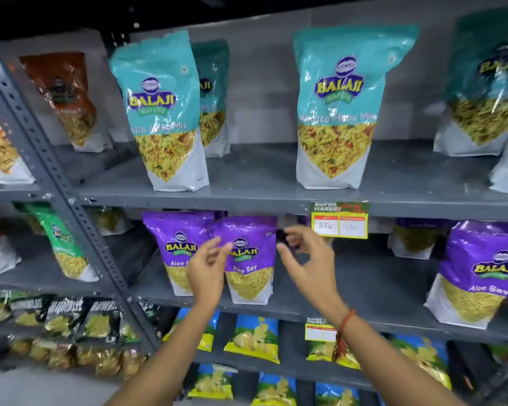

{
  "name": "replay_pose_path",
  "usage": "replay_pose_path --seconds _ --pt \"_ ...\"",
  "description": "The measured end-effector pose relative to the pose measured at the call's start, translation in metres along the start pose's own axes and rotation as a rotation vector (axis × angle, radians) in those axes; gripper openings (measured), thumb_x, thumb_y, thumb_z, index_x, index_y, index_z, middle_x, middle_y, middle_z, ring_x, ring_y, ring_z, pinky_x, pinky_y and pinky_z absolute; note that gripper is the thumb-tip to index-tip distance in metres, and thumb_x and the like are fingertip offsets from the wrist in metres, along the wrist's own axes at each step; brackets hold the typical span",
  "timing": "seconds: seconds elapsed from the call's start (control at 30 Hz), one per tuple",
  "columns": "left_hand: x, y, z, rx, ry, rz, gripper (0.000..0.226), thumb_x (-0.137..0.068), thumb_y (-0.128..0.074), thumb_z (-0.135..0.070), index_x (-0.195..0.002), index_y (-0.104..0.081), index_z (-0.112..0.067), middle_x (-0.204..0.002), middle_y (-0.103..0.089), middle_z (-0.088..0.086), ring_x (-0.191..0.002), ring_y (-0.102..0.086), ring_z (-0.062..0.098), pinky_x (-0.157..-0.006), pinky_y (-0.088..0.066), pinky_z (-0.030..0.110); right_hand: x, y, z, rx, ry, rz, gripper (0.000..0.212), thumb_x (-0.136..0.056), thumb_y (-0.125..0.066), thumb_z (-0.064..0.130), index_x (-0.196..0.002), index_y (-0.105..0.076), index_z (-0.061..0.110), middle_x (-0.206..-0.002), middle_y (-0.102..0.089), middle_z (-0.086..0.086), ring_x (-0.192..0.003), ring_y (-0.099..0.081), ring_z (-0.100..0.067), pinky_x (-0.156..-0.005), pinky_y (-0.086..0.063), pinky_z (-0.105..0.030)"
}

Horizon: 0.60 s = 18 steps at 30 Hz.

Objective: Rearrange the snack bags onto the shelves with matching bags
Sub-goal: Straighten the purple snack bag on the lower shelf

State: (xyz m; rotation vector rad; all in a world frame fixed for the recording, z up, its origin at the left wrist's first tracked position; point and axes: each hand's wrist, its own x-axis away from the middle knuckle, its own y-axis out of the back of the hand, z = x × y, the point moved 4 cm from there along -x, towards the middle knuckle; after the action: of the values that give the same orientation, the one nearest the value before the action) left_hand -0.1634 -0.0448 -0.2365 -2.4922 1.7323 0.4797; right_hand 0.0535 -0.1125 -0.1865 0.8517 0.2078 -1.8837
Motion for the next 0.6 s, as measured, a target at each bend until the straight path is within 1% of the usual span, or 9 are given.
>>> replay_pose_path --seconds 0.07,0.13,0.2,0.27,0.37,0.43,0.5,0.53,0.6 --pt "-0.001 0.002 0.061 -0.052 0.141 0.073 0.037 -0.071 -0.079 -0.033 -0.102 -0.069 -0.017 -0.091 -0.074 0.019 -0.068 -0.066 0.003 -0.075 -0.058 0.035 0.019 -0.025 -0.054 0.03 -0.206 0.107 0.035 -0.078 -0.077 0.022 -0.101 -0.056 0.038 -0.091 -0.061 0.019 -0.082 -0.062 -0.008 -0.072 -0.052 -0.026" --pt "-0.006 -0.004 0.108 -0.133 0.303 0.203 0.046 -0.075 -0.078 -0.01 -0.117 -0.062 -0.003 -0.113 -0.068 0.027 -0.088 -0.067 0.013 -0.078 -0.051 0.029 0.031 -0.045 -0.105 0.094 -0.442 0.226 0.047 -0.074 -0.081 0.025 -0.114 -0.055 0.026 -0.093 -0.059 0.012 -0.082 -0.061 -0.015 -0.076 -0.054 -0.034" --pt "-0.012 -0.011 0.14 -0.266 0.398 0.329 0.064 -0.076 -0.077 -0.006 -0.133 -0.049 -0.005 -0.128 -0.059 0.013 -0.114 -0.06 0.027 -0.088 -0.047 0.03 0.04 -0.068 -0.143 0.144 -0.6 0.403 0.066 -0.075 -0.081 0.022 -0.131 -0.047 0.014 -0.103 -0.059 0.001 -0.09 -0.061 -0.022 -0.084 -0.052 -0.037" --pt "-0.02 -0.02 0.16 -0.283 0.444 0.406 0.078 -0.073 -0.079 -0.005 -0.14 -0.04 -0.009 -0.131 -0.052 0.007 -0.124 -0.053 0.029 -0.093 -0.048 0.033 0.046 -0.09 -0.165 0.172 -0.655 0.546 0.07 -0.078 -0.076 0.019 -0.138 -0.041 0.009 -0.115 -0.061 -0.011 -0.102 -0.063 -0.029 -0.09 -0.05 -0.039" --pt "-0.03 -0.036 0.179 -0.175 0.495 0.489 0.085 -0.057 -0.085 0.005 -0.13 -0.043 -0.009 -0.118 -0.056 0.008 -0.111 -0.056 0.03 -0.08 -0.053 0.033 0.053 -0.112 -0.188 0.135 -0.727 0.64 0.056 -0.076 -0.075 0.015 -0.125 -0.048 0.017 -0.118 -0.063 -0.007 -0.106 -0.064 -0.026 -0.092 -0.05 -0.038" --pt "-0.036 -0.043 0.188 -0.22 0.441 0.521 0.068 -0.062 -0.084 0.003 -0.12 -0.05 -0.01 -0.112 -0.06 0.014 -0.107 -0.059 0.033 -0.08 -0.052 0.033 0.057 -0.12 -0.2 0.095 -0.767 0.645 0.054 -0.073 -0.077 0.017 -0.119 -0.05 0.02 -0.12 -0.066 -0.005 -0.108 -0.065 -0.022 -0.093 -0.053 -0.039" --pt "-0.038 -0.044 0.19 -0.232 0.423 0.528 0.054 -0.067 -0.082 0.001 -0.112 -0.054 -0.008 -0.106 -0.063 0.014 -0.101 -0.061 0.032 -0.075 -0.05 0.026 0.06 -0.122 -0.211 0.086 -0.773 0.618 0.05 -0.073 -0.077 0.02 -0.115 -0.051 0.02 -0.119 -0.068 -0.008 -0.109 -0.066 -0.023 -0.092 -0.053 -0.04" --pt "-0.038 -0.045 0.188 -0.224 0.416 0.537 0.052 -0.065 -0.084 -0.002 -0.108 -0.055 -0.008 -0.104 -0.065 0.015 -0.098 -0.062 0.03 -0.074 -0.05 0.024 0.061 -0.12 -0.213 0.104 -0.759 0.607 0.045 -0.074 -0.076 0.022 -0.111 -0.05 0.021 -0.117 -0.068 -0.009 -0.108 -0.066 -0.023 -0.09 -0.053 -0.039" --pt "-0.036 -0.05 0.184 -0.219 0.398 0.551 0.056 -0.054 -0.088 -0.02 -0.101 -0.059 -0.012 -0.101 -0.068 0.015 -0.094 -0.065 0.027 -0.076 -0.051 0.025 0.061 -0.112 -0.216 0.127 -0.742 0.569 0.041 -0.073 -0.073 0.026 -0.106 -0.049 0.023 -0.114 -0.069 -0.009 -0.105 -0.067 -0.024 -0.088 -0.053 -0.039"
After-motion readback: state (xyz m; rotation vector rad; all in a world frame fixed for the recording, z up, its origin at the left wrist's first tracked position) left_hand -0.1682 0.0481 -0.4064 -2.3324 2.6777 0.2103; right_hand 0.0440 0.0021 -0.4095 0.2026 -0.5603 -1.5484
